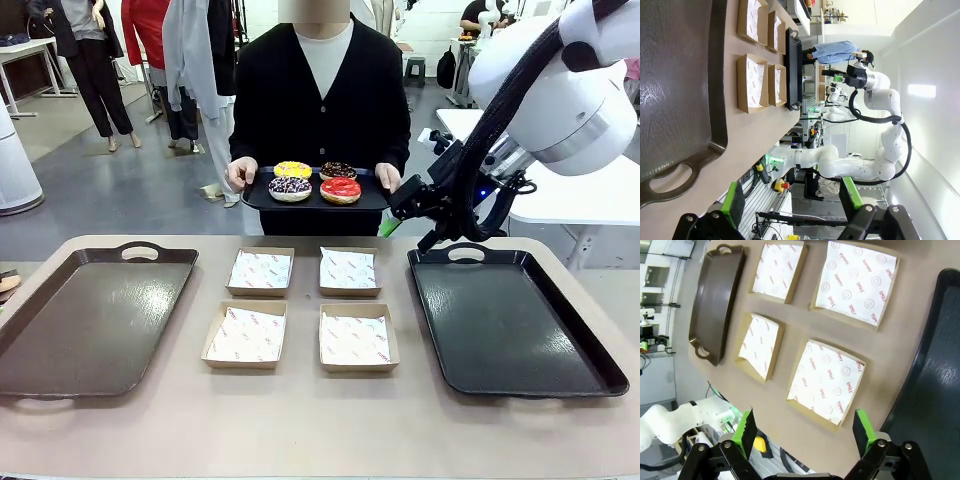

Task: Individually package the donuts and arrange them on the tray.
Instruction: Pick up one Paper togo box.

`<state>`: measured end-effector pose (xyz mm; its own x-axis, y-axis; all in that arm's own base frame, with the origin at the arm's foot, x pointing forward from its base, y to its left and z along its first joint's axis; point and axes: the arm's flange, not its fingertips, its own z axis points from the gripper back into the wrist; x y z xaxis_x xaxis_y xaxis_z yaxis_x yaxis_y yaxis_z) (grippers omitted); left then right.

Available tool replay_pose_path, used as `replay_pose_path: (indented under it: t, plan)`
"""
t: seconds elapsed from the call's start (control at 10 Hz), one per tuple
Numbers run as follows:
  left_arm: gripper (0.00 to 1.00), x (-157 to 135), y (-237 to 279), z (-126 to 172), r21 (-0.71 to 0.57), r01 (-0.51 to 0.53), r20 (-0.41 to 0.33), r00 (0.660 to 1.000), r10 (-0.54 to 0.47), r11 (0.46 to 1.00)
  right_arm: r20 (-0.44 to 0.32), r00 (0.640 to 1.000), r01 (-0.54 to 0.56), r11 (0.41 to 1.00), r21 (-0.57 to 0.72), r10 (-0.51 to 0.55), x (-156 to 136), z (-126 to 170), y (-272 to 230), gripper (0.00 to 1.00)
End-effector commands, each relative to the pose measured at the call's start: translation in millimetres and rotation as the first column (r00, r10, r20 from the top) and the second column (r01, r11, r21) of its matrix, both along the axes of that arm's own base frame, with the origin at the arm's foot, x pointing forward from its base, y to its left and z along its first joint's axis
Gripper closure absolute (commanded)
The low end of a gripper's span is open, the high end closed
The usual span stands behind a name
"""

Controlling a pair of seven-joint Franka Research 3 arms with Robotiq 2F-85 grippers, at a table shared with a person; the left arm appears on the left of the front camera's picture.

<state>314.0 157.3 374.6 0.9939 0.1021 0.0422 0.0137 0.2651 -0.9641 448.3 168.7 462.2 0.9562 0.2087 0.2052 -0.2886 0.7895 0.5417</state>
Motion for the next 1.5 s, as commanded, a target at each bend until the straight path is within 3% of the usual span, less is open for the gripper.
replay_pose_path:
  t: [0.0,0.8,0.9,1.2,1.4]
  plan:
    - [0.00,-2,1,1,-0.006,-0.004,0.004,1.000,0.004,1.000,-0.022,1.000,0.018,1.000,0.000,-0.018,9,4,1,0.00]
    - [0.00,-2,1,1,-0.006,-0.004,0.004,1.000,0.004,1.000,-0.001,1.000,-0.001,1.000,0.005,0.001,2,1,0,0.00]
    - [0.00,-2,1,1,-0.006,-0.004,0.004,1.000,0.004,1.000,0.042,0.999,0.019,0.995,-0.099,-0.015,6,4,8,0.00]
    - [0.00,-2,1,1,-0.006,-0.004,0.004,1.000,0.004,1.000,0.051,0.996,0.087,0.962,-0.259,-0.077,43,8,64,0.00]
    - [0.00,-2,1,1,-0.006,-0.004,0.004,1.000,0.004,1.000,0.066,0.978,0.211,0.912,-0.353,-0.200,80,-1,101,0.00]
